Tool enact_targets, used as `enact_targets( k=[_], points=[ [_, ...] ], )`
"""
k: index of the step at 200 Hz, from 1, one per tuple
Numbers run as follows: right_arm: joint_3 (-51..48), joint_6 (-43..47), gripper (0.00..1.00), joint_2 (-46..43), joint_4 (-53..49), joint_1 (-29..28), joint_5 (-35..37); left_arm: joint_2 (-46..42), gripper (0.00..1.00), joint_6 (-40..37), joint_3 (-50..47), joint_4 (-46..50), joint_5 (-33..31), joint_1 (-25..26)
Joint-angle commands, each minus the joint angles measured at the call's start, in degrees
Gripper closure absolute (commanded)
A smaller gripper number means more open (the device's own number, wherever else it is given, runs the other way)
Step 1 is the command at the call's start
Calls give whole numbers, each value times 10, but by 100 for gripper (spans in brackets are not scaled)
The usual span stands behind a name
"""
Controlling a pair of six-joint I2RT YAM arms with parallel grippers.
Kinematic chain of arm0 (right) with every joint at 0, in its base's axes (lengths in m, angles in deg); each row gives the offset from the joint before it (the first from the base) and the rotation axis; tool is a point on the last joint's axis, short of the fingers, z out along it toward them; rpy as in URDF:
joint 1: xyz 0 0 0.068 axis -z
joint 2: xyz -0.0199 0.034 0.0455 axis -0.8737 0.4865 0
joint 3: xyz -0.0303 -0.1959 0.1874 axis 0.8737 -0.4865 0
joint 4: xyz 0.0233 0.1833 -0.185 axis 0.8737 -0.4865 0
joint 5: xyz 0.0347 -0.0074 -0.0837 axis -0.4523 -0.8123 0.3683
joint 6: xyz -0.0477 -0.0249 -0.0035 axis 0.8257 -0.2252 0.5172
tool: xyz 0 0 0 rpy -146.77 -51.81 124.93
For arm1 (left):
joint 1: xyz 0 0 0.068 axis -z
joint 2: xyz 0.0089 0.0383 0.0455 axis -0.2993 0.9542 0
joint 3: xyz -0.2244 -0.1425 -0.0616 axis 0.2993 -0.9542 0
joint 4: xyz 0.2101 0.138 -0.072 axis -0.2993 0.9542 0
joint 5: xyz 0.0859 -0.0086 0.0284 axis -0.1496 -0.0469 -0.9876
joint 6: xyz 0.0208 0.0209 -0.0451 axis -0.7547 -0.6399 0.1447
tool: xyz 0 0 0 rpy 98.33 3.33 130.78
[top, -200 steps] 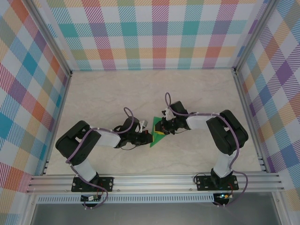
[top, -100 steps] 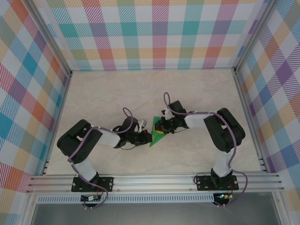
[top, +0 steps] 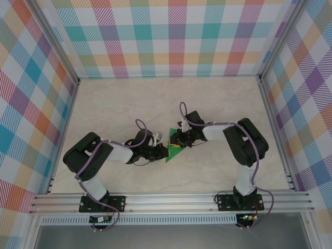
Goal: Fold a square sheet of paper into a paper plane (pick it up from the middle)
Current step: Fourth fold the wing at the center of the table.
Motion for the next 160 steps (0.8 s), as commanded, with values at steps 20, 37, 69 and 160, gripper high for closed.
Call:
enact_targets(
  k=[20, 37, 69, 160],
  points=[
    [17, 17, 83, 25, -4, -1, 4, -10, 82, 3, -6, 21, -33, -11],
    [18, 19, 83, 26, -4, -1, 2, -16, 78, -8, -2, 45, -40, -11],
    [20, 20, 83, 26, -5, -1, -3, -23, 75, -28, 8, 83, -54, -10],
    [12, 17, 80, -20, -12, 2, 10, -24, 99, -14, 5, 137, -111, -8]
  ],
)
